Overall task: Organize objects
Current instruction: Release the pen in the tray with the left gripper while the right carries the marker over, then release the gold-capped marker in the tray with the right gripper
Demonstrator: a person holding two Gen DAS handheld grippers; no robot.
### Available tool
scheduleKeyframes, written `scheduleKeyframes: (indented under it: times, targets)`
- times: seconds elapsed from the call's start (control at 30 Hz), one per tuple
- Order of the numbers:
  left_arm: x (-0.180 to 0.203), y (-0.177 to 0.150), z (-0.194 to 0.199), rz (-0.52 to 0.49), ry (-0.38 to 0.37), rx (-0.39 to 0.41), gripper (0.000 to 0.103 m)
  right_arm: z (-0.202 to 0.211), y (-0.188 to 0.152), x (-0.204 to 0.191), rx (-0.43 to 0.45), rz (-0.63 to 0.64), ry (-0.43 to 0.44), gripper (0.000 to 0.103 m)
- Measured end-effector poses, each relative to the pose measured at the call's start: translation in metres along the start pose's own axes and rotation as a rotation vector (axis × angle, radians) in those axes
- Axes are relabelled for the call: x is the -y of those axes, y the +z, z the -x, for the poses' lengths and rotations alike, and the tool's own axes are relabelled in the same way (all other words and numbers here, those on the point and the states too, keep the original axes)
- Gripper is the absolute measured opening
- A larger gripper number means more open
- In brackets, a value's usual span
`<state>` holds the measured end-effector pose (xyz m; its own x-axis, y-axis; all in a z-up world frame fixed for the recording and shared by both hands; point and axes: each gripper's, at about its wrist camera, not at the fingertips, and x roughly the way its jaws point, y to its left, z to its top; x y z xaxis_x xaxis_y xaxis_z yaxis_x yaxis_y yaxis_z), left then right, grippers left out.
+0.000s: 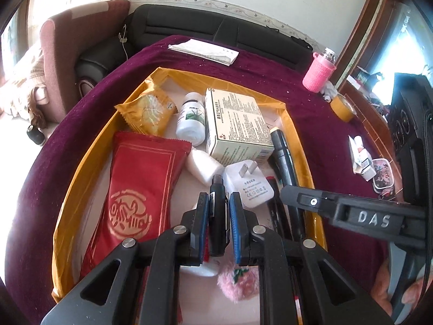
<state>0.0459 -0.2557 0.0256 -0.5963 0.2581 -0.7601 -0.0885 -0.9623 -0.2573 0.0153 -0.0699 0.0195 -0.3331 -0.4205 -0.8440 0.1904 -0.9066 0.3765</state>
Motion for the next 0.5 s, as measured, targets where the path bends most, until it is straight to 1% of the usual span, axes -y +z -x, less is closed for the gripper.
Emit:
scheduleKeyframes:
  times: [0.1,0.17,0.23,0.27,0.3,0.33,0.4,0.47,0.5]
  targets:
    - [0.0,0.0,-0.001,0.0,-0.032,-0.002,0.012,-0.005,0.005,-0.003,0.009,0.025,-0.06,0.013]
    - [0.0,0.0,-0.001,0.005,-0.046,0.001,0.015,-0.007,0.009,0.0,0.011,0.029,-0.079,0.013]
    - [0.0,-0.001,0.001,0.006,-0.05,0.001,0.031,-0.005,0.011,-0.001,0.023,0.031,-0.089,0.015]
    - [-0.001,-0.001,0.003,0.011,-0.055,0.001,0.048,-0.003,0.011,-0.001,0.033,0.032,-0.096,0.017]
    - [-0.003,-0.001,0.005,0.025,-0.06,0.007,0.059,0.001,0.012,0.0,0.044,0.032,-0.111,0.025]
    - [-0.004,-0.001,0.008,0.042,-0.064,0.015,0.061,-0.001,0.015,-0.001,0.055,0.031,-0.11,0.026]
    - [-0.008,0.0,0.016,0.072,-0.084,0.032,0.061,0.006,0.013,0.001,0.068,0.021,-0.101,0.026]
    - [-0.009,0.0,0.024,0.082,-0.081,0.044,0.062,0.009,0.017,-0.002,0.096,0.019,-0.109,0.026]
    - [-0.009,0.0,0.027,0.08,-0.073,0.052,0.064,0.014,0.016,-0.002,0.117,0.022,-0.12,0.029]
